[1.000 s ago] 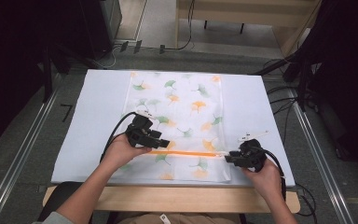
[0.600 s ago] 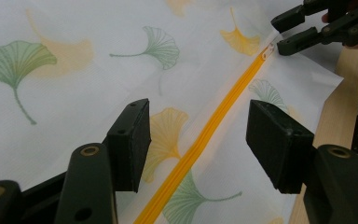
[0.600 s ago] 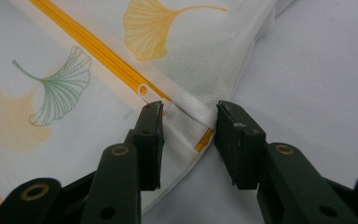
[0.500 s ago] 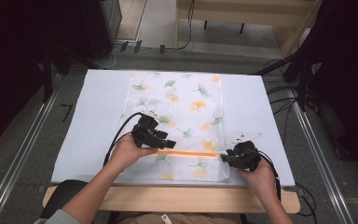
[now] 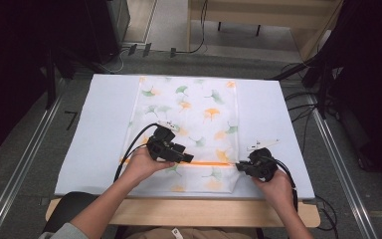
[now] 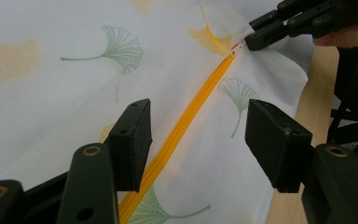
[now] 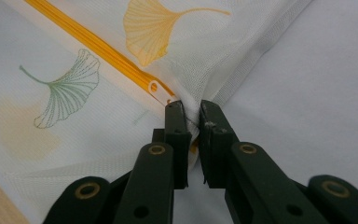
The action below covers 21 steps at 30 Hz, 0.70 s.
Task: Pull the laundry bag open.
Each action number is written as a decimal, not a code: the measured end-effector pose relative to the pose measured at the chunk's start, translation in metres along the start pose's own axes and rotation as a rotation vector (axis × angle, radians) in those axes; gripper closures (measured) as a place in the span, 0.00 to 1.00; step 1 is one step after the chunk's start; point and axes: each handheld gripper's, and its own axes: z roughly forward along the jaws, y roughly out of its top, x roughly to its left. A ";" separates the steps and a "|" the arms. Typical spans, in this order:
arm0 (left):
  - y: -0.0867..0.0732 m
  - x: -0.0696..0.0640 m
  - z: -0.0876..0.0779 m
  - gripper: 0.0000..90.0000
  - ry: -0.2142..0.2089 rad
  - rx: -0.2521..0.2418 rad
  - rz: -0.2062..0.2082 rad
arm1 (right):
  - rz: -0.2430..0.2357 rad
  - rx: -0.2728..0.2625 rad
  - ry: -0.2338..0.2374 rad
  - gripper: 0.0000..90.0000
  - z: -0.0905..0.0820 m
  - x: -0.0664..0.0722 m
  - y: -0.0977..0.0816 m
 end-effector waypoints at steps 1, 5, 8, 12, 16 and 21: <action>0.000 -0.002 0.003 0.51 0.000 -0.003 0.006 | 0.003 0.000 0.005 0.95 0.000 -0.001 0.000; 0.000 -0.008 0.007 0.63 -0.018 -0.004 0.047 | 0.025 -0.004 0.041 0.95 -0.003 -0.004 0.002; -0.001 -0.012 0.011 0.65 -0.015 -0.021 0.064 | 0.016 -0.013 0.048 0.95 -0.006 -0.005 0.003; -0.002 -0.017 0.013 0.68 -0.025 -0.028 0.089 | 0.019 -0.027 0.060 0.95 -0.011 -0.006 0.005; -0.001 -0.024 0.019 0.70 -0.029 -0.024 0.089 | 0.010 -0.029 0.063 0.95 -0.013 -0.006 0.007; 0.001 -0.033 0.028 0.71 -0.043 -0.001 0.101 | 0.005 -0.046 0.075 0.94 -0.018 -0.006 0.008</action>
